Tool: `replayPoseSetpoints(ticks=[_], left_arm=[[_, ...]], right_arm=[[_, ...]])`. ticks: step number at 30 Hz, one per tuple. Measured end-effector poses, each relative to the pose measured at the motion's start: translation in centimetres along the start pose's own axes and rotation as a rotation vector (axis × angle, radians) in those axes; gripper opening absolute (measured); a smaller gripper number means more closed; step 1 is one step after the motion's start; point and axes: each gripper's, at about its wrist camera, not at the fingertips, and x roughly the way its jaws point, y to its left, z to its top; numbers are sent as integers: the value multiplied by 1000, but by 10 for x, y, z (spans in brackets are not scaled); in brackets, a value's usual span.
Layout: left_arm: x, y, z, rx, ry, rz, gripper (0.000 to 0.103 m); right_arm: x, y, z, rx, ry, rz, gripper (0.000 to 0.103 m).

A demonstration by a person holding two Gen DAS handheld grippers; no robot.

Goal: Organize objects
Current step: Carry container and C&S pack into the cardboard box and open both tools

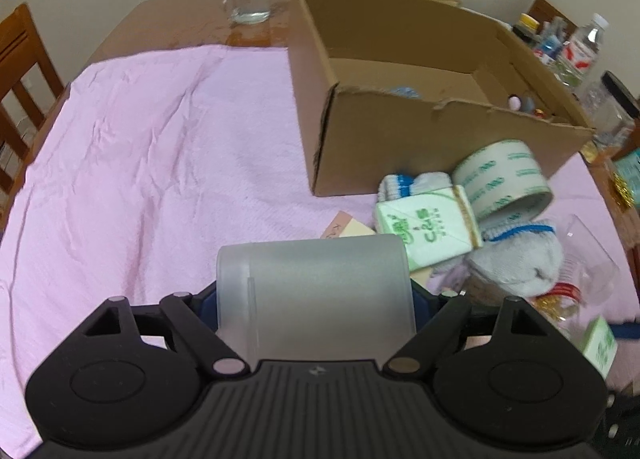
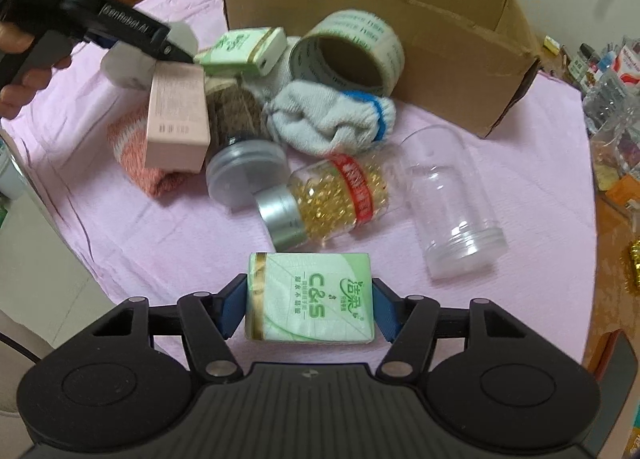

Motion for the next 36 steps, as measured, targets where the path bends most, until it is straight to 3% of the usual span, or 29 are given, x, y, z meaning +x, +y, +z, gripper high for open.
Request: replayPoseSetpoints(ticks=[12,21,30,36], left_arm=[[-47,-23,28,130,5,-25,84],[-68,-51,60,120,-56,3,84],[-54,-71,110,180,-84,0,84],[-29,-73,145,216,-83,-31,84]], right_arm=[[-39,-17,43,39,-81,24,69],[-56,-42,84,-17,-171,59,69],[-70,-56,127,-36,-270,74,69],[-63,-61,158,1,-294,30,69]])
